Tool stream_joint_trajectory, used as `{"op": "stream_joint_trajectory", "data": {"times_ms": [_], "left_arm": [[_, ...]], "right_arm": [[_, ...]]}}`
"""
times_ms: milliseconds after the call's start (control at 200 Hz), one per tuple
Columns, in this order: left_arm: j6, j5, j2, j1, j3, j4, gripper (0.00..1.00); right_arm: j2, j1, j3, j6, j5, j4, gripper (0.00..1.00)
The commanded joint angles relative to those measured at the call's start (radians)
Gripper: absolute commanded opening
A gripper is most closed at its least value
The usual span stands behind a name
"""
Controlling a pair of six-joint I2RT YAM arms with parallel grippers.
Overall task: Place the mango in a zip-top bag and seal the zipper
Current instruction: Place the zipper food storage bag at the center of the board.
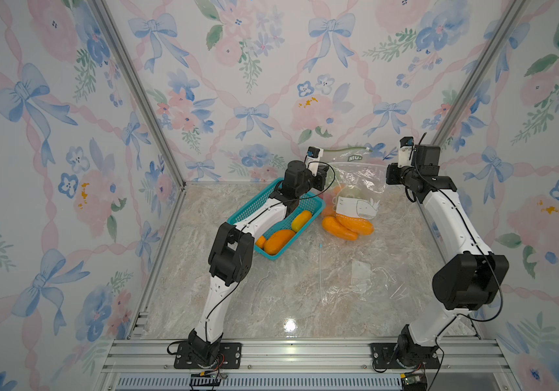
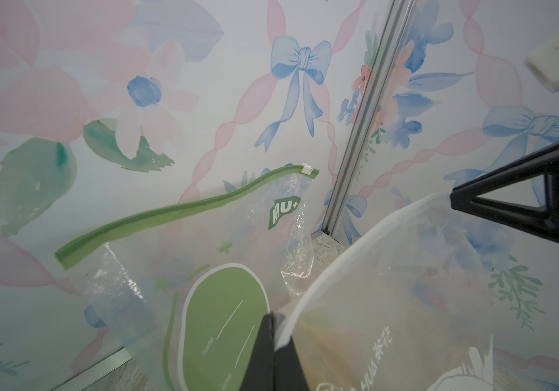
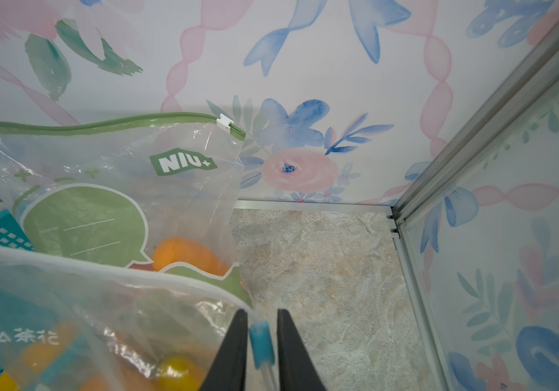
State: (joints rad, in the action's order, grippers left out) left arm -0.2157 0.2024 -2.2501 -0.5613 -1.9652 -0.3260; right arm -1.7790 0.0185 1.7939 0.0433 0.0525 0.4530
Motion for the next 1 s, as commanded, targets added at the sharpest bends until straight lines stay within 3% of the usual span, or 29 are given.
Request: {"op": "stream_joint_trajectory", "data": {"times_ms": [0,105,285,330,410,545,600,795,995], "left_arm": [[-0.054,0.027,-0.046,0.007,-0.039,0.007,0.00],[-0.081,0.033,-0.066,0.009,-0.052,0.007,0.03],[-0.115,0.055,-0.043,0.015,-0.044,0.008,0.24],[-0.117,0.057,-0.026,0.017,-0.033,0.007,0.35],[-0.123,0.049,0.010,0.016,-0.003,0.008,0.58],[-0.123,0.027,0.091,0.015,0.064,0.007,0.82],[-0.122,0.003,0.133,0.015,0.103,0.005,0.97],[-0.111,-0.177,0.342,0.015,0.314,-0.013,0.98],[-0.099,-0.348,0.605,0.030,0.611,-0.089,0.98]], "right_arm": [[-0.059,-0.002,0.073,-0.015,0.023,0.084,0.41],[-0.086,-0.013,0.125,-0.013,0.029,0.122,0.64],[-0.073,-0.033,0.165,-0.019,0.007,0.168,0.95],[-0.062,-0.035,0.165,-0.032,0.000,0.173,1.00],[-0.042,-0.035,0.164,-0.059,-0.020,0.188,0.99],[0.005,-0.034,0.163,-0.104,-0.060,0.225,0.99],[0.033,-0.034,0.158,-0.130,-0.086,0.243,0.99],[0.172,-0.057,0.083,-0.217,-0.208,0.303,0.99],[0.338,-0.153,-0.077,-0.294,-0.338,0.360,0.99]]}}
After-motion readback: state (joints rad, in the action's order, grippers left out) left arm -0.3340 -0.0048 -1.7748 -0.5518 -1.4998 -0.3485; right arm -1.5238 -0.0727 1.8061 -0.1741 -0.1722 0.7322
